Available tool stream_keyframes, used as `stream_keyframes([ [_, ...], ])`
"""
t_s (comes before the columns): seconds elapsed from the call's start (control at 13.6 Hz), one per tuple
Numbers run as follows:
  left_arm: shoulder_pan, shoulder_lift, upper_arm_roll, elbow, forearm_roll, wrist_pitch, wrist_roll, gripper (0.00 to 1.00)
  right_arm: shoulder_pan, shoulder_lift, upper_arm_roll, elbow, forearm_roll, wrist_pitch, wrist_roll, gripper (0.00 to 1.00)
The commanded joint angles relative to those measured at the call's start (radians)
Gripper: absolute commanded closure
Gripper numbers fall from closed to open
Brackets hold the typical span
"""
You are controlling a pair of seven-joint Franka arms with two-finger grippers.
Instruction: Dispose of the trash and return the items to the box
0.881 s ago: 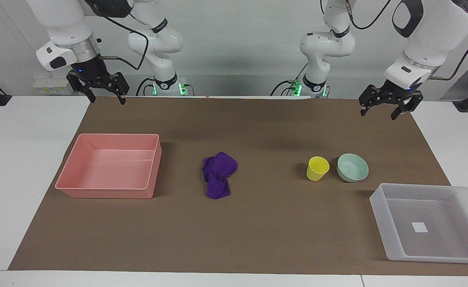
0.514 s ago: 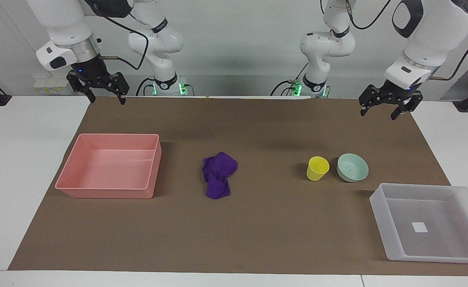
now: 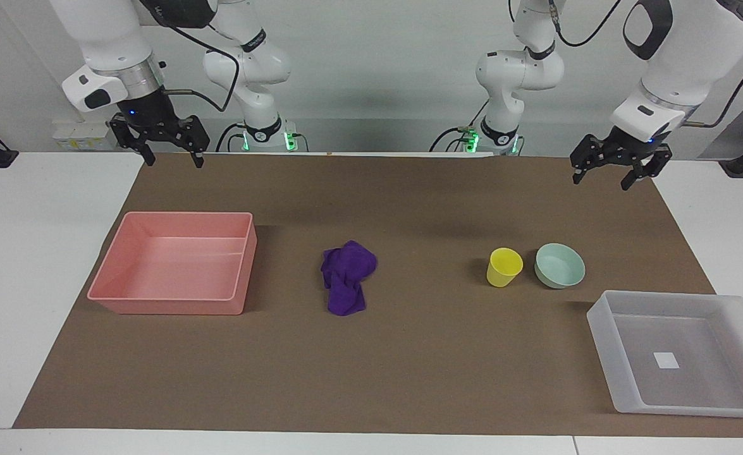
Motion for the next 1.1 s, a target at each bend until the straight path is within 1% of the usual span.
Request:
stream_keyframes([
  [0.0, 0.002, -0.03, -0.003, -0.04, 0.019, 0.029, -0.011, 0.0, 0.065, -0.005, 0.005, -0.105, 0.012, 0.15, 0.04, 0.0],
  [0.15, 0.002, -0.03, -0.003, -0.04, 0.019, 0.032, -0.005, 0.0, 0.137, 0.054, 0.005, -0.13, 0.012, 0.275, 0.107, 0.0],
  [0.22, 0.003, -0.031, -0.003, -0.052, 0.019, 0.052, -0.005, 0.0, 0.164, 0.093, 0.006, -0.13, 0.012, 0.319, 0.143, 0.0],
  [0.29, 0.014, -0.046, -0.004, -0.089, 0.019, 0.107, -0.006, 0.0, 0.188, 0.122, 0.006, -0.131, 0.012, 0.368, 0.163, 0.0],
  [0.44, 0.04, -0.072, -0.004, -0.193, 0.018, 0.226, -0.005, 0.0, 0.233, 0.197, 0.006, -0.13, 0.012, 0.455, 0.212, 0.0],
  [0.51, 0.046, -0.071, -0.004, -0.216, 0.018, 0.259, -0.005, 0.0, 0.259, 0.238, 0.005, -0.133, 0.012, 0.498, 0.238, 0.0],
  [0.66, 0.067, -0.045, -0.004, -0.242, 0.018, 0.314, -0.003, 0.0, 0.286, 0.306, 0.006, -0.136, 0.012, 0.575, 0.281, 0.0],
  [0.88, 0.101, 0.004, -0.004, -0.302, 0.016, 0.426, -0.005, 0.0, 0.329, 0.377, 0.006, -0.174, 0.014, 0.694, 0.322, 0.0],
  [1.03, 0.106, 0.045, -0.004, -0.351, 0.012, 0.527, -0.013, 0.0, 0.381, 0.456, 0.006, -0.178, 0.014, 0.774, 0.359, 0.0],
])
